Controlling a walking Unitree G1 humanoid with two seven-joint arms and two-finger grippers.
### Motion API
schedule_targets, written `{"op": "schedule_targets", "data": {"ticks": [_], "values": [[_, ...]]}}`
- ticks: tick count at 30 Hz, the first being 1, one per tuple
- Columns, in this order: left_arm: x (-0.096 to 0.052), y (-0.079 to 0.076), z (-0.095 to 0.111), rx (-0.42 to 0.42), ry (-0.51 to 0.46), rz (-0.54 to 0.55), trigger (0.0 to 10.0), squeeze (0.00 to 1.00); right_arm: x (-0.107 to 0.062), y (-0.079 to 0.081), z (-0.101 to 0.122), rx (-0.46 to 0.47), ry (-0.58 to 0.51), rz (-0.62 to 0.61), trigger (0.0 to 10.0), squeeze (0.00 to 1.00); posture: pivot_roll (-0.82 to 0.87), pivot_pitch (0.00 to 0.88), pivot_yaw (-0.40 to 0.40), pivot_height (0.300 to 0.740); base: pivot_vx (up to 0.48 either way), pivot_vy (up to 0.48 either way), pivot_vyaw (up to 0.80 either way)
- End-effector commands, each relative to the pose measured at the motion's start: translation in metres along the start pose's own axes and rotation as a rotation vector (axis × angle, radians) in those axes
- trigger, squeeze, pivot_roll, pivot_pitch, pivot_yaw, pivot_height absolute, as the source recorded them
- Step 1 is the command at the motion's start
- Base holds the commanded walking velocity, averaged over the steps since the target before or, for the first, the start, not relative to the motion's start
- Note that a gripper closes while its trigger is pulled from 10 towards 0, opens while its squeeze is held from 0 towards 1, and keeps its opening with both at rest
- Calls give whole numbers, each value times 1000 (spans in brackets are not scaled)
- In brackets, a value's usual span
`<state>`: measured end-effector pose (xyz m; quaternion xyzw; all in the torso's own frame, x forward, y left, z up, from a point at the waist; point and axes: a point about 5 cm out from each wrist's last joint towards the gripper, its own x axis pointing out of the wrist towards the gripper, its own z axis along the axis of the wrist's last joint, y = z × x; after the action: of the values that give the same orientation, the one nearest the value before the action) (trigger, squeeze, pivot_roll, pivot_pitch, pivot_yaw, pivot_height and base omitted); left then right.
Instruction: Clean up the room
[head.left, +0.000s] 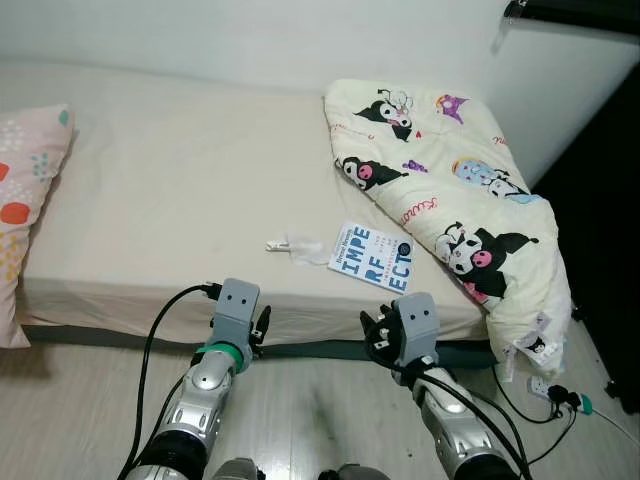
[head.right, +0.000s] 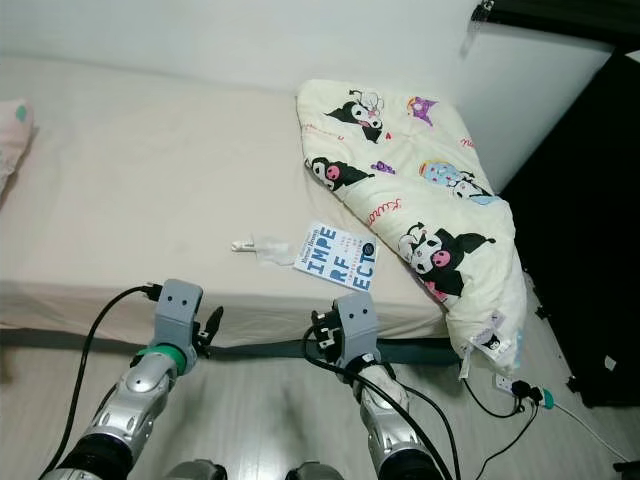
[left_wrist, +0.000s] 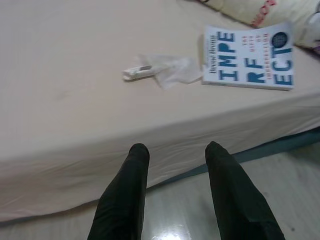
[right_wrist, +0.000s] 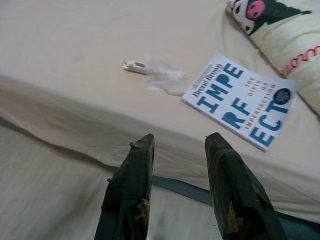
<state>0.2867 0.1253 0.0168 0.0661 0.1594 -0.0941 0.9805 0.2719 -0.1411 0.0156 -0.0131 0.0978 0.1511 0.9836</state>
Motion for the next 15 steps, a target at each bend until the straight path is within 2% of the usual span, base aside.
{"op": "schedule_targets", "data": {"ticks": [1, 11, 15], "values": [[-1, -1, -5, 9, 25, 2, 10000, 0, -1, -2, -2, 12, 13, -5, 10000, 0, 41, 0, -43, 740, 0, 0, 0], [0, 1, -4, 34, 27, -15, 10000, 0, 0, -4, 2, 38, -5, -44, 10000, 0, 30, 0, -21, 740, 0, 0, 0], [1, 1, -2, 40, 20, -22, 10000, 0, -1, 0, -1, 0, 5, -21, 10000, 0, 30, 0, -21, 740, 0, 0, 0]]}}
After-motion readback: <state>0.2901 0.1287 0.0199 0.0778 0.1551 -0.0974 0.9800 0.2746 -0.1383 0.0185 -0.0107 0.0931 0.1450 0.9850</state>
